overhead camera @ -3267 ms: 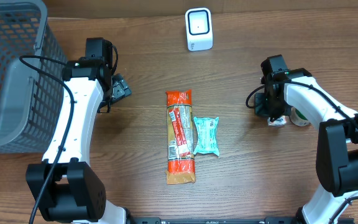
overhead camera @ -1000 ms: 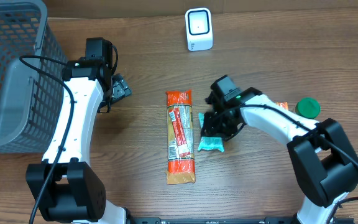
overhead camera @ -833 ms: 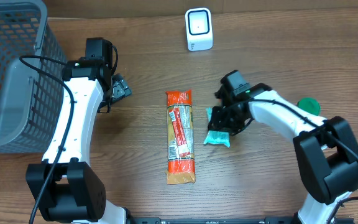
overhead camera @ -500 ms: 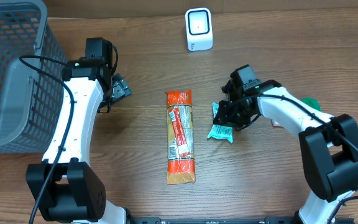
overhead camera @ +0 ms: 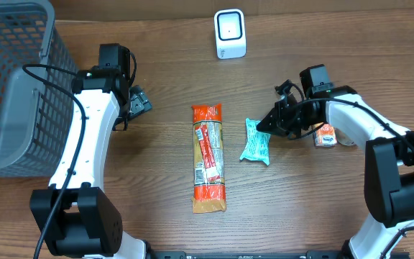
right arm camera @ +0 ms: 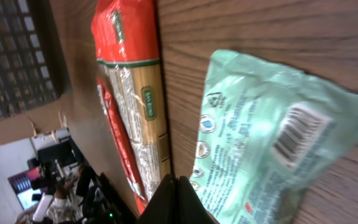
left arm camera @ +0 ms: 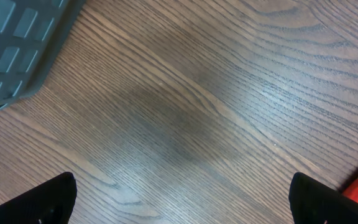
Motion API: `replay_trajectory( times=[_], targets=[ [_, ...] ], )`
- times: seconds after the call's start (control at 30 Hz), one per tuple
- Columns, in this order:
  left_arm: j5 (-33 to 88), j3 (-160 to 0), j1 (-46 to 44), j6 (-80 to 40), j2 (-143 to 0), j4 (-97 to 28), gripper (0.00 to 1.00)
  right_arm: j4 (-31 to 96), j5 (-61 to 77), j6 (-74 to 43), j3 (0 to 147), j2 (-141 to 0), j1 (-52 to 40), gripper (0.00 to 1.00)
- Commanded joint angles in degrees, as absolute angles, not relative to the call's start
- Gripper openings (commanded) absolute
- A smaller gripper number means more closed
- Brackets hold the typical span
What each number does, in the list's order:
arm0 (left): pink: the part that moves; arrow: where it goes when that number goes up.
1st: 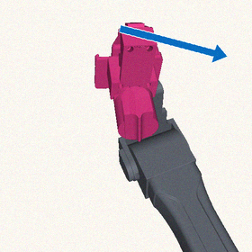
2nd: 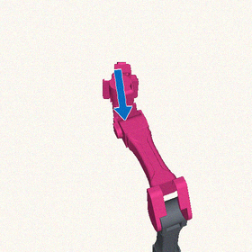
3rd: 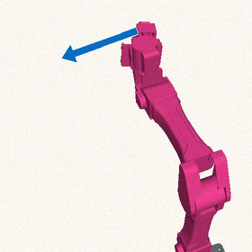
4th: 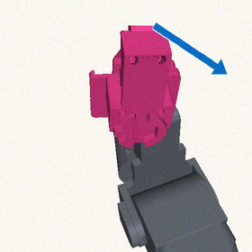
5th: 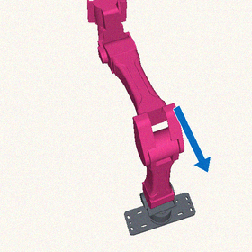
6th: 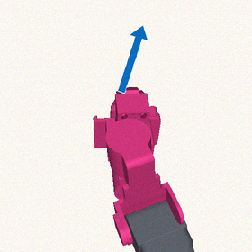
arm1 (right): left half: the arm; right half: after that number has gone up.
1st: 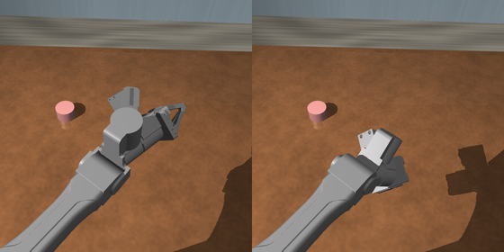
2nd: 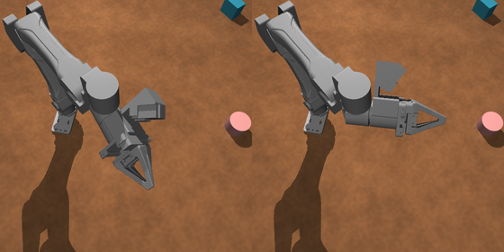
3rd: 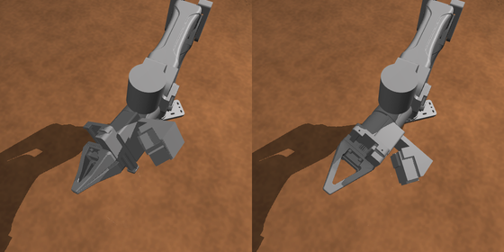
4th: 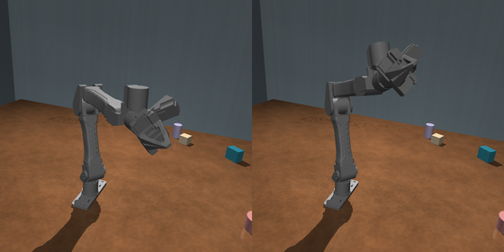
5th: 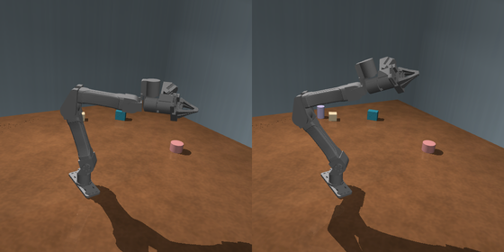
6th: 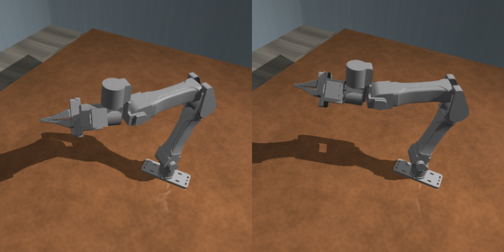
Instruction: Scan the item barcode
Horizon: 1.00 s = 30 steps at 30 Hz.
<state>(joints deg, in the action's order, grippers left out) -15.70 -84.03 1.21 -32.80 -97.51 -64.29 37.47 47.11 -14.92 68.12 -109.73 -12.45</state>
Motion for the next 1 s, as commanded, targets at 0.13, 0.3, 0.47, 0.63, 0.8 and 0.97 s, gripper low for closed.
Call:
replay_trajectory(
  times=[0.13, 0.3, 0.47, 0.63, 0.8, 0.97],
  targets=[
    [-16.49, -84.86, 0.82, -32.14, -96.42, -64.25, 1.00, 31.81, 49.71, -16.38, 64.86, -113.43, -13.54, 0.04],
    [-16.47, -84.86, 0.82, -32.14, -96.42, -64.25, 1.00, 24.49, 53.58, -18.74, 61.45, -116.55, -13.56, 0.04],
    [-16.49, -84.86, 0.78, -32.14, -96.42, -64.25, 1.00, 18.65, 53.30, -22.59, 58.22, -120.18, -13.54, 0.04],
    [-16.49, -84.86, 0.78, -32.14, -96.42, -64.25, 1.00, 16.95, 53.30, -24.10, 57.45, -120.62, -13.54, 0.04],
    [-16.49, -84.86, 0.75, -32.14, -96.42, -64.25, 1.00, 16.91, 56.80, -24.03, 57.74, -120.53, -13.50, 0.04],
    [-16.49, -84.86, 0.75, -32.14, -96.42, -64.25, 1.00, 16.97, 68.07, -21.34, 60.47, -119.13, -13.21, 0.04]
  ],
)
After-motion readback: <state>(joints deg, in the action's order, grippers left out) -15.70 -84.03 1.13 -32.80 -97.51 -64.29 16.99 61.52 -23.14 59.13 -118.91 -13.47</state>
